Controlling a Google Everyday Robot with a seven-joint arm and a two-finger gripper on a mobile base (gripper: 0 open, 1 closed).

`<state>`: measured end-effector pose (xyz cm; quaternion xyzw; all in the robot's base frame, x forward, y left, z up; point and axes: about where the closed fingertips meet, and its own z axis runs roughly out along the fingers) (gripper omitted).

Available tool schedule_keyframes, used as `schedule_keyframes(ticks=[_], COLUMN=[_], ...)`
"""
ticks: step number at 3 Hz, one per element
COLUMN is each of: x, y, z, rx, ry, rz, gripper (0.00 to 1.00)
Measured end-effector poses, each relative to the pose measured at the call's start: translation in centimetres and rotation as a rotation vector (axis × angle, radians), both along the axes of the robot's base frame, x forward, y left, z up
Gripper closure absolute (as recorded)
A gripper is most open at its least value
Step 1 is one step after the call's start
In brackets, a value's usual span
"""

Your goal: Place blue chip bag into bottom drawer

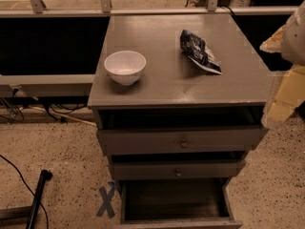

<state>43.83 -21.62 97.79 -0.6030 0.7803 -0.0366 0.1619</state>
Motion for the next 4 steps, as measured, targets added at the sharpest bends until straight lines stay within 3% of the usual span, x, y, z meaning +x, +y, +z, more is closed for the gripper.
schedule_keyframes(ticks=[1, 2, 3, 4], x=[0.0, 2.7, 8.4, 14.8], y=[0.0, -0.1, 0.0, 0.6], z=[0.0, -0.7, -2.3, -3.9], rx=[0.000, 0.038, 0.072, 0.173], ry=[0.000, -0.049, -0.125, -0.213], rz=[0.000, -0.052, -0.089, -0.115], gripper=[0.00, 0.00, 0.00, 0.00])
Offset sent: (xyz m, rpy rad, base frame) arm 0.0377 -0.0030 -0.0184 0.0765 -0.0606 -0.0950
